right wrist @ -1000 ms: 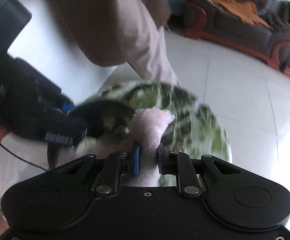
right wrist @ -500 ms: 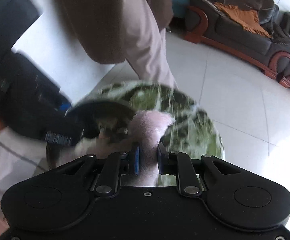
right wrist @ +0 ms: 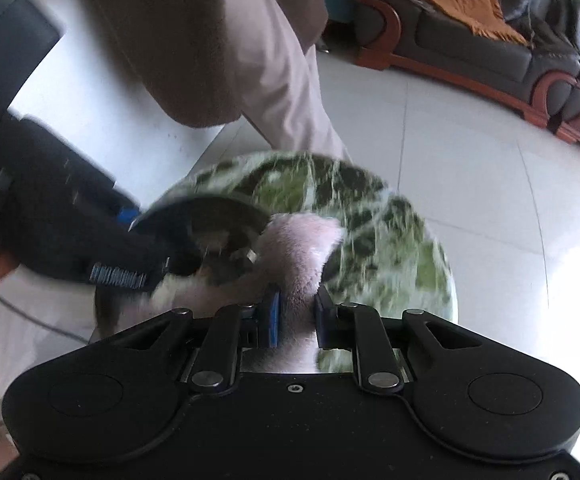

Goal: Clean bowl
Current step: 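Wipe bowl wall near rim with towel, right gripper, while left gripper holds rim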

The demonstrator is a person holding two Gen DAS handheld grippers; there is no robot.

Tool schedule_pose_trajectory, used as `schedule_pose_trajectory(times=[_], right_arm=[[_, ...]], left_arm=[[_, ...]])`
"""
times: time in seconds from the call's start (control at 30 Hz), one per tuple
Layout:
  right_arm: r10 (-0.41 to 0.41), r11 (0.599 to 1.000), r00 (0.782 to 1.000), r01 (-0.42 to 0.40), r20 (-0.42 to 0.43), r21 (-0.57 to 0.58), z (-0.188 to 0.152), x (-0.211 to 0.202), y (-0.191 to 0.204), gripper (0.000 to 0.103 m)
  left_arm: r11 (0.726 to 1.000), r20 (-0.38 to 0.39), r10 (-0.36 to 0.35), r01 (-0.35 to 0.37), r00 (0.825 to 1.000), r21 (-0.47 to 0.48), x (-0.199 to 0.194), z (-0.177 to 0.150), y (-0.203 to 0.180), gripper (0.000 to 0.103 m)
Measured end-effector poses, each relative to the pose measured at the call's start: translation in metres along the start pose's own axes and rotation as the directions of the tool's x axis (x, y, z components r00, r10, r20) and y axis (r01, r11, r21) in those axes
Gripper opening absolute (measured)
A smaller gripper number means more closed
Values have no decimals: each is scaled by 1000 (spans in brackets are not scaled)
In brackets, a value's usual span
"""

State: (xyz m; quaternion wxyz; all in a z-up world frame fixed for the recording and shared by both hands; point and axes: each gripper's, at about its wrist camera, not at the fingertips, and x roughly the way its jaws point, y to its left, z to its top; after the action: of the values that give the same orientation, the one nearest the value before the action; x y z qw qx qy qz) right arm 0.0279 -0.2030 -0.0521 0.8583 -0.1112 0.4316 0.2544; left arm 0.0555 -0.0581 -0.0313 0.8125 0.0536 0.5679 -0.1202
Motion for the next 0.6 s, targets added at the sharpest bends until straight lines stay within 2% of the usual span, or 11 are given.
schedule_pose_trajectory(times=[0.1,0.3,0.43,0.6], right_arm=[[7,1000,1000,-7,-7,2,6,7,-3,17],[13,999,999,-11,-35,38,-20,-6,2,17],[-31,999,999,29,-35,-36,-9,-1,10,17],[9,1000,999,-8,-31,22,0,6,-3,17]], left_arm=[[1000,-4,0,0,1000,-4,0,0,0,22],[1000,-1,-17,17,1000,-14,0,-1,1,22],[1000,-6,-6,6,1000,3,-1,-2,-1,22],[1000,-4,-6,6,1000,-20,-1,-3,0,22]])
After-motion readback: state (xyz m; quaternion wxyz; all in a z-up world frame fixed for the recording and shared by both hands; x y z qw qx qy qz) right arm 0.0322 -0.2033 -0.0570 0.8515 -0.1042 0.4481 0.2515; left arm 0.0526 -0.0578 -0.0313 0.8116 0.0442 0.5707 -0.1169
